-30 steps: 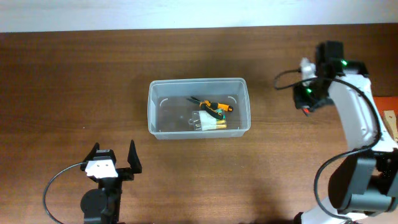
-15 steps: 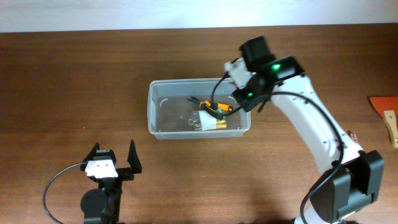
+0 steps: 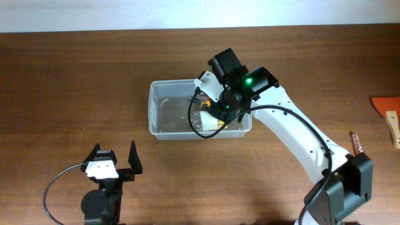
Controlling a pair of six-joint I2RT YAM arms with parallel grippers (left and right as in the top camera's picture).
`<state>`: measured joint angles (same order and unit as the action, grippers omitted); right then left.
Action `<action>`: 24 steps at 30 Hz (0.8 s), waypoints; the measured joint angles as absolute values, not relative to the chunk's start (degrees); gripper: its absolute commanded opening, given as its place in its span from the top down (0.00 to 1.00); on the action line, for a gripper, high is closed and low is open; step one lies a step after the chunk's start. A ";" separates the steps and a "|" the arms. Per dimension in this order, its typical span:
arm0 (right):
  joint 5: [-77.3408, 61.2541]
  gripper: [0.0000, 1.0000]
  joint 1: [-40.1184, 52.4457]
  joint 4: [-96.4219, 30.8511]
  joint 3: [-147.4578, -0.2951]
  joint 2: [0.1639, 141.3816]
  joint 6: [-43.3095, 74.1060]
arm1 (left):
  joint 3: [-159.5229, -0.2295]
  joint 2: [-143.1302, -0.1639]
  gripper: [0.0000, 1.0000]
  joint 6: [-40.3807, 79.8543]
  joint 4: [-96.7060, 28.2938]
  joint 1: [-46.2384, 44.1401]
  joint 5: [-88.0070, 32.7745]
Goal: Pack container
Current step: 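Lift the red-black pliers and carry them left into the container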
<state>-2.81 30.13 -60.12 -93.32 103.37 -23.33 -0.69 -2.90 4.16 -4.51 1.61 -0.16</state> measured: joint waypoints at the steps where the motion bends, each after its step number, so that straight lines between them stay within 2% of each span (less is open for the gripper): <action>1: -2.94 0.87 30.09 -59.94 -93.32 104.07 -23.42 | -0.69 -2.90 0.01 4.16 -4.51 1.61 -0.16; 8: -3.77 0.87 29.87 -59.55 -93.32 111.07 -23.99 | -0.69 -2.90 0.01 4.16 -4.51 1.61 -0.16; 13: -5.30 0.82 29.87 -59.64 -93.32 113.56 -24.10 | -0.69 -2.90 0.01 4.16 -4.51 1.61 -0.14; 16: -5.76 0.72 29.87 -59.72 -93.32 113.58 -24.32 | -0.69 -2.90 0.01 4.16 -4.51 1.61 -0.16; 19: -6.02 0.67 29.82 -59.81 -93.32 113.58 -24.12 | -0.69 -2.90 0.01 4.16 -4.51 1.61 -0.16; 21: -6.15 0.55 29.82 -60.27 -93.32 113.58 -24.10 | -0.69 -2.90 0.01 4.16 -4.51 1.61 -0.16; 22: -6.20 0.44 29.80 -60.88 -93.32 113.58 -23.86 | -0.69 -2.90 0.01 4.16 -4.51 1.61 -0.16; 23: -6.17 0.28 29.78 -61.78 -93.45 113.58 -23.81 | -0.69 -2.90 0.01 4.16 -4.51 1.61 -0.16; 24: -6.15 0.01 29.76 -62.65 -93.67 113.58 -23.44 | -0.69 -2.90 0.01 4.16 -4.51 1.61 -0.14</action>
<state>-6.15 29.76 -62.65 -93.67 113.58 -23.44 -0.69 -2.90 4.16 -4.51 1.61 -0.14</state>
